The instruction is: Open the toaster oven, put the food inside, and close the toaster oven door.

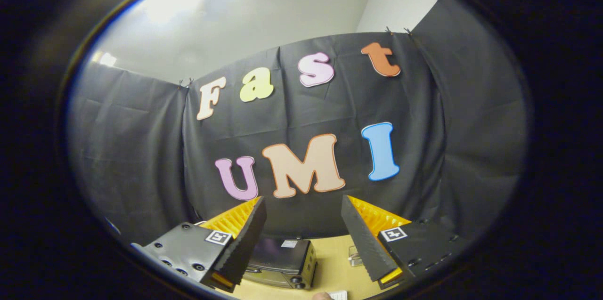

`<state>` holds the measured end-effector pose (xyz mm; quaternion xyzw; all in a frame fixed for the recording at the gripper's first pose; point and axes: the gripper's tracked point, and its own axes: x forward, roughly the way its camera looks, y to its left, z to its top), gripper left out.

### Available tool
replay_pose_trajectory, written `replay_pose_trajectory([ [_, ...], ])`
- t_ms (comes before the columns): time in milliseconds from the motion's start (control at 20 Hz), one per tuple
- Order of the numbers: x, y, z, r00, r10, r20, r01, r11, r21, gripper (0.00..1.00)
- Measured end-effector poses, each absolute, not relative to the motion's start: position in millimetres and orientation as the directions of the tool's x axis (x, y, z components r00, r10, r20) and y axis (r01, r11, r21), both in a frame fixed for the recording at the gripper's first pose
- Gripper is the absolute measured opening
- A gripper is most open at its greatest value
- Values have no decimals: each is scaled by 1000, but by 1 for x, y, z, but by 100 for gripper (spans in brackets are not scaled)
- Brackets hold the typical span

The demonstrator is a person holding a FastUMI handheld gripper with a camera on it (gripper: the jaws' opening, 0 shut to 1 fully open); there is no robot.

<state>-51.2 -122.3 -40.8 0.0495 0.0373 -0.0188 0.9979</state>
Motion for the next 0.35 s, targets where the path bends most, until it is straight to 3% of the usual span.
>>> replay_pose_trajectory([
  [350,-54,-151,-32,998,-46,-51,50,995,87,98],
])
